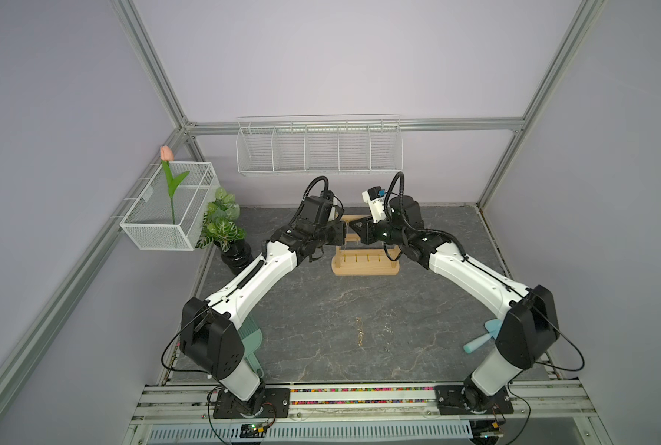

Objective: Hang the necklace on the jewelry display stand
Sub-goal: Hang the necklace on the stand.

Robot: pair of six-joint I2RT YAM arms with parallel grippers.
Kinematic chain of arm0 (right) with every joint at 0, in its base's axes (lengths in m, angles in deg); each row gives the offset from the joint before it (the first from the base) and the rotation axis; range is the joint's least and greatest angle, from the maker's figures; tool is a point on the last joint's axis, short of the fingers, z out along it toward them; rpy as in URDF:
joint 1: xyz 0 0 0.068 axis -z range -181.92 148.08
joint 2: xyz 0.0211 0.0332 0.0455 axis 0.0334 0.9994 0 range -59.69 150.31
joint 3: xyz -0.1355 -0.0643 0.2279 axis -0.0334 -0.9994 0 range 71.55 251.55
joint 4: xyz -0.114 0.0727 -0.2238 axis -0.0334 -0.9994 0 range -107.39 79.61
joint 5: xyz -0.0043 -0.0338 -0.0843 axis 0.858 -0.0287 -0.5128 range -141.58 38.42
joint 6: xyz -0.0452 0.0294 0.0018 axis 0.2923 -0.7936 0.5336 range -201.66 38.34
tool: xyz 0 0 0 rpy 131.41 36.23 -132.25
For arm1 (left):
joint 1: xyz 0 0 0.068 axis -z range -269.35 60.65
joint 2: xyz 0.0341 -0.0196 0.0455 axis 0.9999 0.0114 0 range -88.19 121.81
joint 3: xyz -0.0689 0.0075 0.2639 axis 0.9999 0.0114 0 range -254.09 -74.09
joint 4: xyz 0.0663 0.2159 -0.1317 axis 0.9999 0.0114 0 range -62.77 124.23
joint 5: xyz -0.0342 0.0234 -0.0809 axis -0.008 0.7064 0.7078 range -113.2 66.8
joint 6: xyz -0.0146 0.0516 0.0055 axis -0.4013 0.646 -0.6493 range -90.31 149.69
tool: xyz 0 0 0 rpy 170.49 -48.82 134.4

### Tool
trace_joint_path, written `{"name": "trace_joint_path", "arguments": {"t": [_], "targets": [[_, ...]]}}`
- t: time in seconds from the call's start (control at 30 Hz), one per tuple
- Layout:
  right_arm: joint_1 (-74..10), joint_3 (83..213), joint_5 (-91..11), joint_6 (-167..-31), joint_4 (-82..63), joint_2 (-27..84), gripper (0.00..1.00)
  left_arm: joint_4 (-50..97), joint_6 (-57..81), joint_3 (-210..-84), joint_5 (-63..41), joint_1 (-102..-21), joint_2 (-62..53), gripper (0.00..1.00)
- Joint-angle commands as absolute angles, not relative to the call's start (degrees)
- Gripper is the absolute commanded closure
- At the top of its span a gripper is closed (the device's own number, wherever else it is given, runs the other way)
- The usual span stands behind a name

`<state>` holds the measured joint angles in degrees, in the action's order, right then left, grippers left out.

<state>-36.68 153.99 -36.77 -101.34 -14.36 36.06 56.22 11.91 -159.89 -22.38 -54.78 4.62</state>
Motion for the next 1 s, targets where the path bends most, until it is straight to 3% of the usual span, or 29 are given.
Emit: {"name": "trace_joint_path", "arguments": {"t": [0.0,0.33,0.67,0.97], "targets": [[-37.09,152.63,-36.65,-100.6,-13.5,35.59,0.88,55.68,10.89,-159.26,-23.54,-54.44,5.47,1.0],[-37.08,150.52,-37.07,-97.98,-17.18,30.99,0.74,56.23,10.6,-159.07,-23.21,-54.54,5.62,1.0],[-37.57,144.09,-35.99,-96.99,-13.56,29.08,0.69,55.82,10.53,-159.07,-22.66,-54.54,5.76,1.0],[-35.94,149.59,-33.85,-96.16,-14.05,32.33,0.67,54.3,10.53,-159.58,-18.52,-54.53,7.04,1.0]]}}
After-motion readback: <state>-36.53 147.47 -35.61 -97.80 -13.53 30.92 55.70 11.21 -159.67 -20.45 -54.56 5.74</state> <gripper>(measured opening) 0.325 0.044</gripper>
